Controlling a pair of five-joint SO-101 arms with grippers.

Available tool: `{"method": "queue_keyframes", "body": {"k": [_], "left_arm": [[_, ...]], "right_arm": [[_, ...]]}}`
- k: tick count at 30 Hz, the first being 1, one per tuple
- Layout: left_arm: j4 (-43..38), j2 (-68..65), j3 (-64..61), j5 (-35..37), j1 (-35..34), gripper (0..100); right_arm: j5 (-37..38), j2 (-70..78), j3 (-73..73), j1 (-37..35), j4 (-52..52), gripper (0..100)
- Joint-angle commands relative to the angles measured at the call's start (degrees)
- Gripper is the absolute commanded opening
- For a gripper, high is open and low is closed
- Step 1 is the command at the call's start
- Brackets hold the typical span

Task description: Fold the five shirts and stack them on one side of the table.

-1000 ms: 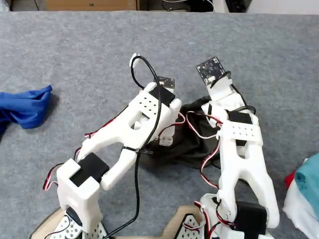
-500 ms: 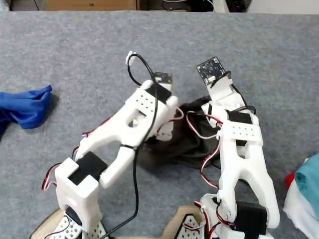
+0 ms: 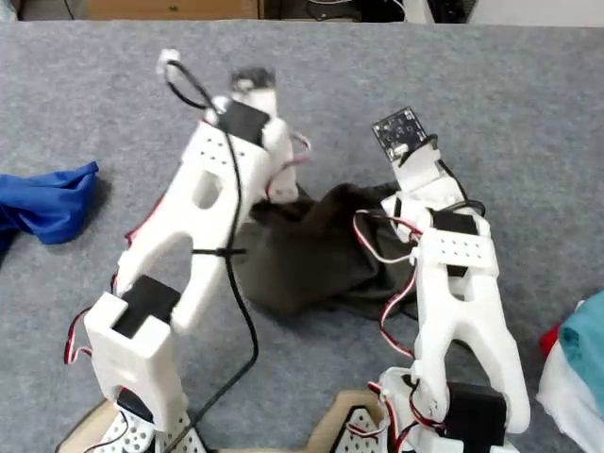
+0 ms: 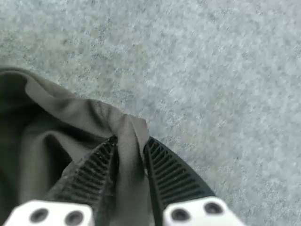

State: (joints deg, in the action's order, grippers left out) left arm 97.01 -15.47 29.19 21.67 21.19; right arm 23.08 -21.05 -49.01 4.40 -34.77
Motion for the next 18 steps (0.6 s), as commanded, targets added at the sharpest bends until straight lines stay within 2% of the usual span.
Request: {"method": "queue_keyframes", "body": {"k": [1,4,8,12,18], "left_arm": [[2.3,0.9,10.8,0.4,-3.0,2],[3.2,0.9,15.4,0.4,-5.5,2],[3.7,1.0,20.0,0.2,-8.1,2],[3.7,1.0,22.0,-3.0,-9.6,2],[3.7,1.0,22.2,-5.5,-9.2,2]], "right_arm": [[0.6,-3.4,4.7,0.9,-7.7,14.0],[0.6,-8.2,7.1,0.9,-14.0,21.8],[0.6,-17.6,9.5,0.8,-22.5,22.8],[0.6,-29.9,16.7,0.5,-35.9,22.8],[0.1,-34.5,16.9,-3.8,-34.0,22.8]]}}
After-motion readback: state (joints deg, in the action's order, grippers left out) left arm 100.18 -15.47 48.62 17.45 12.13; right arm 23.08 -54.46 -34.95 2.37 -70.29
